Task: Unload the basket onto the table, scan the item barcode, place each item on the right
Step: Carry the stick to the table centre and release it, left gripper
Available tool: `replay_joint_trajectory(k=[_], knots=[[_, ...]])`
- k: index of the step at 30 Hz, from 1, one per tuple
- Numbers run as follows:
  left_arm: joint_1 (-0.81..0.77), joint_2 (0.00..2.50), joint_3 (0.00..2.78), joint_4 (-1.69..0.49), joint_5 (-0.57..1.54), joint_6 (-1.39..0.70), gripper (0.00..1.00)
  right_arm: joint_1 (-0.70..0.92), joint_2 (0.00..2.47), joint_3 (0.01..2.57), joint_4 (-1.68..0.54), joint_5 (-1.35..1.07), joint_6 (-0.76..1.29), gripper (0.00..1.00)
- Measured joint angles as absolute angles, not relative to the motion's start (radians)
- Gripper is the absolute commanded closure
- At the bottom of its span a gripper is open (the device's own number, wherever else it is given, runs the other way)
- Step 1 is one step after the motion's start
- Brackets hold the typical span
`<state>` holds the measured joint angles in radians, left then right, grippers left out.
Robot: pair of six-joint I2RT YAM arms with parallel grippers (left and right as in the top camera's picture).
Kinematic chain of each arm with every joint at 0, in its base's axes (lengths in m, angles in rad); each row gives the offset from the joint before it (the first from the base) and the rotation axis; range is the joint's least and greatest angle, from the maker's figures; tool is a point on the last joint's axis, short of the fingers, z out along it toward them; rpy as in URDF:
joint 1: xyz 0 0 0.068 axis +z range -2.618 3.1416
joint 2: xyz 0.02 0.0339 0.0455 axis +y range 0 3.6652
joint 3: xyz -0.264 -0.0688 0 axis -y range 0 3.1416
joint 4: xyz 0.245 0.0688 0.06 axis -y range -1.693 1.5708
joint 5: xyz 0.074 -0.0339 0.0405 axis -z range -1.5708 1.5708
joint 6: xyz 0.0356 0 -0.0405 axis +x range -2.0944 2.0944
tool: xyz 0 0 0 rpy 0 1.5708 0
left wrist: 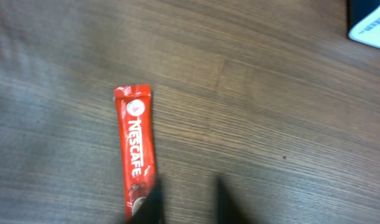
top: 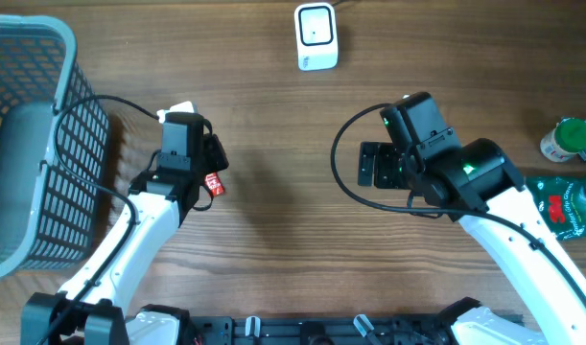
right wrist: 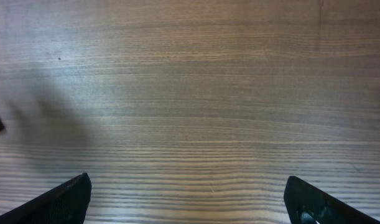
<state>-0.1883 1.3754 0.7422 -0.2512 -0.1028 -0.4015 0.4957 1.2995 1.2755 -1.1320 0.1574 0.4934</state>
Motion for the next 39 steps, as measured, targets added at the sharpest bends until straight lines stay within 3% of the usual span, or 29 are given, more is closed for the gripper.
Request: replay_joint_trajectory(k=[3,8,9,10,11,12,13,14,21,25,29,34,39], knots=[[-0.188,1.418,0.742,-0.266,-0.128,-0.405,0.06,0.496,1.299,1.275,-1.137,0.157,0.493,0.0],[-0.188,1.586,0.742,-0.24,-0.134,-0.405,0.14,0.496,1.299,1.275,-1.137,0.15,0.493,0.0],[-0.188,1.616,0.742,-0.239,-0.134,-0.405,0.23,0.496,1.299,1.275,-1.137,0.149,0.493,0.0],[-0.189,1.64,0.744,-0.234,-0.149,-0.402,0.53,0.496,1.299,1.275,-1.137,0.149,0.493,0.0],[-0.189,1.645,0.745,-0.231,-0.155,-0.398,0.69,0.496,1.299,1.275,-1.138,0.146,0.493,0.0],[-0.189,1.65,0.747,-0.231,-0.166,-0.405,0.78,0.496,1.299,1.275,-1.139,0.146,0.493,0.0],[-0.189,1.654,0.748,-0.232,-0.176,-0.402,0.93,0.496,1.299,1.275,-1.139,0.146,0.493,0.0],[-0.187,1.655,0.748,-0.233,-0.179,-0.402,0.96,0.496,1.299,1.274,-1.14,0.146,0.493,0.0],[-0.192,1.656,0.759,-0.277,-0.179,-0.424,0.96,0.496,1.299,1.272,-1.147,0.146,0.493,0.0],[-0.297,1.613,0.758,-0.289,-0.134,-0.425,0.96,0.496,1.299,1.272,-1.147,0.154,0.493,0.0],[-0.419,1.563,0.765,-0.149,-0.019,-0.476,0.96,0.476,1.299,1.272,-1.147,0.166,0.506,0.0],[-0.567,1.565,0.768,0.035,0.032,-0.563,0.96,0.288,1.217,1.268,-1.145,0.136,0.561,0.0],[-0.666,1.733,0.772,0.234,0.044,-0.617,0.96,0.195,1.188,1.267,-1.201,0.082,0.561,0.0]])
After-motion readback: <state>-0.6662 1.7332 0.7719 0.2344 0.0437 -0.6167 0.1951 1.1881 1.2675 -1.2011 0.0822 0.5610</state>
